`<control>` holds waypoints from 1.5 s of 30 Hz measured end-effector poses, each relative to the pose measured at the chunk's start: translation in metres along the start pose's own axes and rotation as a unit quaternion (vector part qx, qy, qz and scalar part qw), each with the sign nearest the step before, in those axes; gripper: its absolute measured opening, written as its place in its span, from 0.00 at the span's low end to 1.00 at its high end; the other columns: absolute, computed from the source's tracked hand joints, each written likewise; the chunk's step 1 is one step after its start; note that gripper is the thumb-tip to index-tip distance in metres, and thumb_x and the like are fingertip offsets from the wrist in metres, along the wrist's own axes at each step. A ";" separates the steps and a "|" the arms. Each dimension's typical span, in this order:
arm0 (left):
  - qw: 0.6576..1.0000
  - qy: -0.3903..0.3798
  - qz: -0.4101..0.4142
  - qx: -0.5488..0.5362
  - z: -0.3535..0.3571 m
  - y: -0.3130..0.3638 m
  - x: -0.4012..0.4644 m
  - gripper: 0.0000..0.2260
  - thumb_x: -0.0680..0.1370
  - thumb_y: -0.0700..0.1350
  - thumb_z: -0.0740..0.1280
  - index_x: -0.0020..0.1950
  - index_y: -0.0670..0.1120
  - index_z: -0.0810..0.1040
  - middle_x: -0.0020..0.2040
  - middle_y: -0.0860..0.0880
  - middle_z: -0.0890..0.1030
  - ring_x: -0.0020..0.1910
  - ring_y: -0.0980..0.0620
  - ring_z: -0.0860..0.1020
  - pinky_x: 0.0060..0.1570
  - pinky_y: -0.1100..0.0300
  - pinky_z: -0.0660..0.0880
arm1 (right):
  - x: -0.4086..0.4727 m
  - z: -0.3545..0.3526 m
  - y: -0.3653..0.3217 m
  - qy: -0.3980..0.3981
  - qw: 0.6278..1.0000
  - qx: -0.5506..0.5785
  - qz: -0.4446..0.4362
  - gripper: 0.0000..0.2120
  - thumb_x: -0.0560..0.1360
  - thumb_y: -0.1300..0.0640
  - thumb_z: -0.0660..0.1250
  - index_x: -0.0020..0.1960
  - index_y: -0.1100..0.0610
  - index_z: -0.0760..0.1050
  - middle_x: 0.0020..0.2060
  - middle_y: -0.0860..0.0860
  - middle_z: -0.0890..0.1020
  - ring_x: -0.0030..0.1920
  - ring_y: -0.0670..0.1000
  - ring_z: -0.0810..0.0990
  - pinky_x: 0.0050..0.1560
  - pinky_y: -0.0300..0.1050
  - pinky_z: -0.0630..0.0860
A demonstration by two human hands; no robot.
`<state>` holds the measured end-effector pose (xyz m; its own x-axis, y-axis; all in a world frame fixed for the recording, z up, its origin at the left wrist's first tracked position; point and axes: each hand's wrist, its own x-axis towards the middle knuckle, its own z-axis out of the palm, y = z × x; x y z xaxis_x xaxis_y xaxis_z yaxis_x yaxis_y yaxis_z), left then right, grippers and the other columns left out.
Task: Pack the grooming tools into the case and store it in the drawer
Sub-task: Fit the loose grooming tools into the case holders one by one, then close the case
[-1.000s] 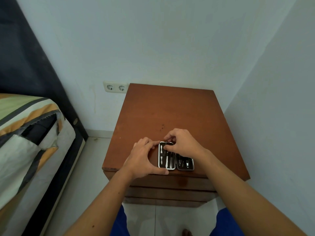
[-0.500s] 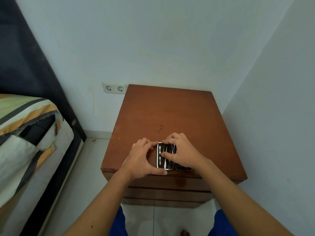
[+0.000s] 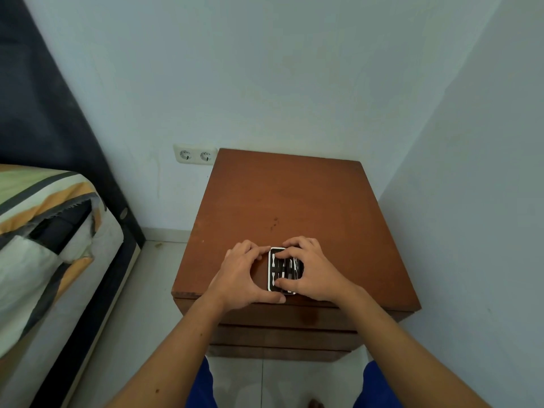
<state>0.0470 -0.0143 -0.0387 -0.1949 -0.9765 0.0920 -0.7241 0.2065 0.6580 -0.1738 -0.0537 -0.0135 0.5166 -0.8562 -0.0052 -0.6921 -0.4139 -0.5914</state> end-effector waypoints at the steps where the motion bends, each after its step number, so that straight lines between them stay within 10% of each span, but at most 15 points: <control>1: 1.000 0.000 -0.001 0.000 0.000 0.000 0.000 0.51 0.57 0.76 0.78 0.76 0.57 0.72 0.55 0.63 0.69 0.57 0.57 0.69 0.59 0.61 0.69 | 0.000 -0.001 0.000 -0.004 1.000 0.000 -0.001 0.29 0.69 0.43 0.79 0.68 0.48 0.78 0.68 0.43 0.71 0.72 0.46 0.60 0.74 0.48 0.62; 16: 1.000 -0.001 -0.011 -0.009 -0.003 0.005 -0.003 0.53 0.57 0.77 0.78 0.76 0.54 0.73 0.56 0.61 0.69 0.58 0.57 0.67 0.64 0.56 0.71 | -0.017 -0.032 0.043 0.108 0.986 0.011 0.124 0.11 0.79 0.59 0.72 0.60 0.51 0.84 0.45 0.45 0.77 0.40 0.40 0.75 0.46 0.30 0.68; 23: 1.000 0.008 -0.006 -0.021 -0.002 0.002 -0.004 0.50 0.56 0.79 0.75 0.71 0.52 0.78 0.52 0.60 0.72 0.56 0.57 0.69 0.60 0.60 0.69 | -0.015 -0.033 0.044 0.101 0.986 0.016 0.132 0.09 0.78 0.60 0.72 0.56 0.51 0.84 0.45 0.45 0.78 0.40 0.41 0.76 0.43 0.30 0.69; 30: 0.999 0.017 -0.007 -0.039 -0.006 0.001 -0.001 0.25 0.70 0.58 0.82 0.65 0.55 0.84 0.51 0.58 0.78 0.54 0.61 0.73 0.50 0.69 0.68 | -0.041 -0.043 0.049 0.075 0.984 0.036 0.155 0.07 0.76 0.53 0.77 0.53 0.49 0.83 0.43 0.45 0.83 0.41 0.45 0.79 0.42 0.35 0.72; 45: 0.987 0.104 -0.106 -0.063 0.008 0.012 0.016 0.10 0.78 0.44 0.78 0.58 0.52 0.88 0.45 0.53 0.79 0.43 0.53 0.74 0.50 0.55 0.72 | -0.085 -0.009 0.022 0.170 0.973 0.070 0.137 0.10 0.75 0.44 0.75 0.53 0.46 0.82 0.44 0.42 0.80 0.49 0.45 0.76 0.49 0.38 0.71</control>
<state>0.0298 -0.0266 -0.0358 0.1014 -0.9913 0.0841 -0.6434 -0.0009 0.7656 -0.2372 0.0070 -0.0188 0.1090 -0.9912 0.0751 -0.6919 -0.1299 -0.7102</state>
